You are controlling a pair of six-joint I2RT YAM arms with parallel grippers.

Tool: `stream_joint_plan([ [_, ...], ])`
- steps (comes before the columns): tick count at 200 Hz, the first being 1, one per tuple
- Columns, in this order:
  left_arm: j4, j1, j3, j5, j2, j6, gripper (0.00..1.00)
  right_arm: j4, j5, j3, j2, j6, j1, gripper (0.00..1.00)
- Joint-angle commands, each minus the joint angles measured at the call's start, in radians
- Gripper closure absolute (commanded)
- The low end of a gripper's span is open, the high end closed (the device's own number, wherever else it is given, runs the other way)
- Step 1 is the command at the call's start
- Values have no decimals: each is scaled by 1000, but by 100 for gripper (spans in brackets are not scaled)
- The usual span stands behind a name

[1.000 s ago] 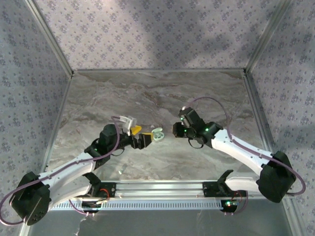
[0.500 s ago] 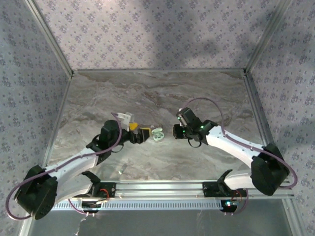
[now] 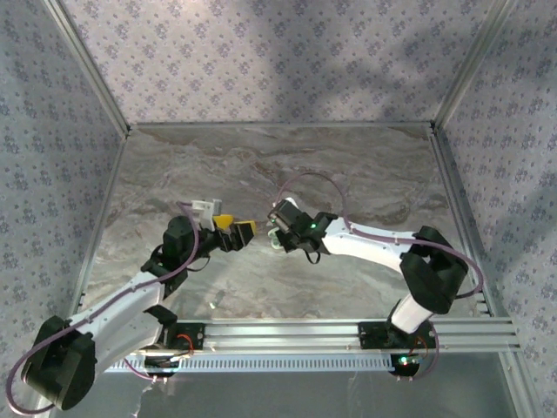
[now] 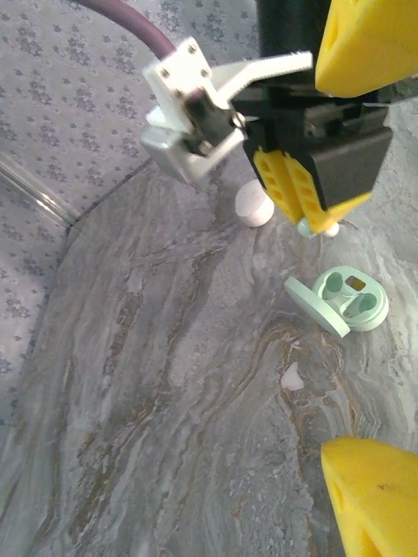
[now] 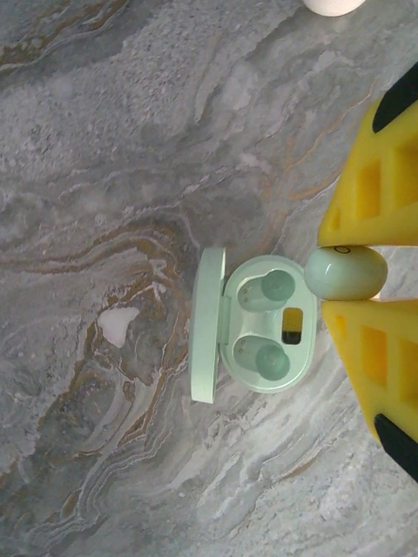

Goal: Insert the wireless bluetooth earbuds into the charging case

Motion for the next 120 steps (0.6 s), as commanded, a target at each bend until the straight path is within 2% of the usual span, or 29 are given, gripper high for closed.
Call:
stream_joint_plan([
  [1,-16,2,-6,-35,-37,8,0,-44,106,55,48,-45,20,81],
  [46,-14,6,-4,-32,-36,4,0,-89,183,105,115,-63,60,81],
  [120,-15,6,-6,-31,-38,4,0,-114,243,158,194,-75,85,81],
])
